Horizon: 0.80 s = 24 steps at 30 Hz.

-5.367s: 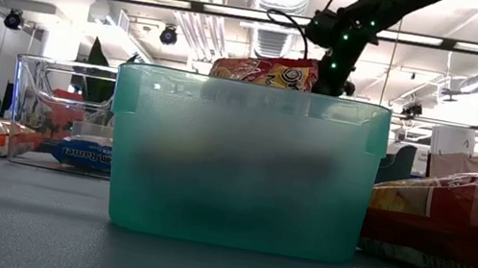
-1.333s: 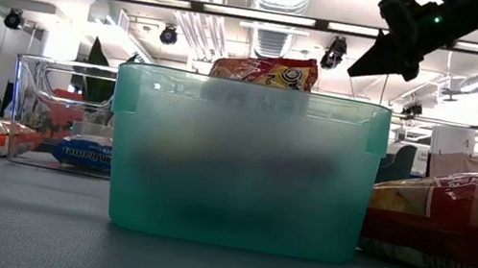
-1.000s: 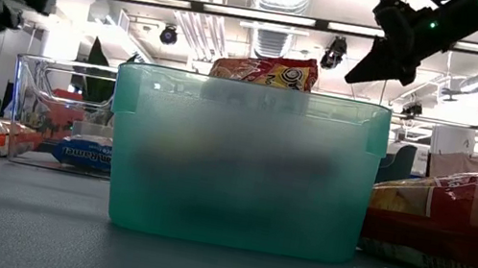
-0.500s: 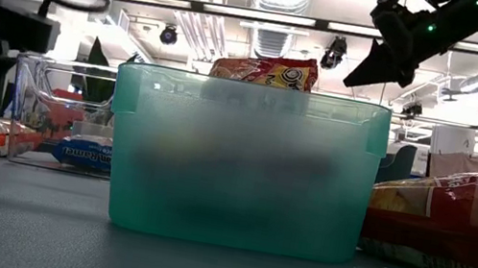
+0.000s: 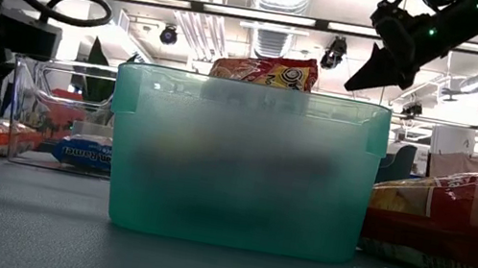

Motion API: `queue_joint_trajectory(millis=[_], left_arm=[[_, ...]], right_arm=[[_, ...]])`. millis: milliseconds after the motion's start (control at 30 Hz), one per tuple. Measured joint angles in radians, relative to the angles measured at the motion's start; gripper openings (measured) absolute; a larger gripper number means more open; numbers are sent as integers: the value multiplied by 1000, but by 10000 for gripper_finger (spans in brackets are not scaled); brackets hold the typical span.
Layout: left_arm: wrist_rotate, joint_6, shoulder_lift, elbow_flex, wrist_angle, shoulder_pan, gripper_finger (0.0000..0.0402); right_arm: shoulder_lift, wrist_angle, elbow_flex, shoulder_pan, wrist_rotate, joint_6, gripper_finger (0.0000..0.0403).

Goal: Sort Maruchan noodles
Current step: Put the orange noodle pack into the dark blue bin

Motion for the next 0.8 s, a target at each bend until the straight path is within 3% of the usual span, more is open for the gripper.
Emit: queue_joint_trajectory(millis=[133,400,800], left_arm=[[40,-30,-2,2,2,0,10],[222,-60,-51,59,17,-43,2],[214,-155,-49,260,-72,-73,0]], right_arm=[[0,-1,-3,0,0,-1,12],[0,-1,-4,0,-1,0,12],[0,-1,-5,0,-7,-7,12]])
